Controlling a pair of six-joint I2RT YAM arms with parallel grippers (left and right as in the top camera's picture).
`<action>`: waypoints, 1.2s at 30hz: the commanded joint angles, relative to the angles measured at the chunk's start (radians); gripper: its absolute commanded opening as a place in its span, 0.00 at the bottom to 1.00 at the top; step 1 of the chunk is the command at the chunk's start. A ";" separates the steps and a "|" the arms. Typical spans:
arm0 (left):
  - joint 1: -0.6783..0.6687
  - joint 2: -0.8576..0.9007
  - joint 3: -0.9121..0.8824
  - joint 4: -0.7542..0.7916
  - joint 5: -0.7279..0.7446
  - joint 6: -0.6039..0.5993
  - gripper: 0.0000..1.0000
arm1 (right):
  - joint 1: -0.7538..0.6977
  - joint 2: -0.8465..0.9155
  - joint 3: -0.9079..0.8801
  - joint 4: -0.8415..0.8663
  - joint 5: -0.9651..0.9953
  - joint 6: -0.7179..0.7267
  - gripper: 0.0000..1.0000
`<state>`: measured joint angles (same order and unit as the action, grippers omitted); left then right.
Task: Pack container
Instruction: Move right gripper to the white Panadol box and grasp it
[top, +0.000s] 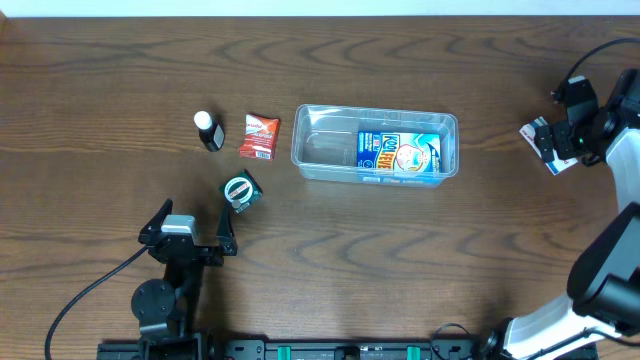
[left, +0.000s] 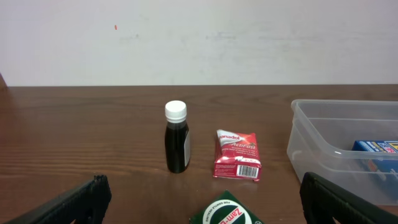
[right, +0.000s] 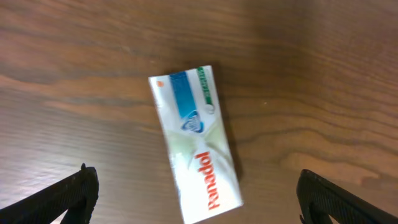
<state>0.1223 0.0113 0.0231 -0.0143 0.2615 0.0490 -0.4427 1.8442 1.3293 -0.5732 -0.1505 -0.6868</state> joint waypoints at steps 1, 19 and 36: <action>-0.003 -0.006 -0.019 -0.031 0.006 -0.005 0.98 | -0.032 0.048 -0.004 0.012 -0.036 -0.074 0.99; -0.003 -0.006 -0.019 -0.031 0.006 -0.005 0.98 | -0.058 0.237 -0.003 0.080 -0.074 -0.107 0.98; -0.003 -0.006 -0.019 -0.031 0.006 -0.005 0.98 | -0.060 0.219 -0.001 0.092 -0.071 -0.068 0.58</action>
<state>0.1223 0.0113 0.0231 -0.0147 0.2615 0.0490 -0.4904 2.0602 1.3293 -0.4801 -0.2230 -0.7742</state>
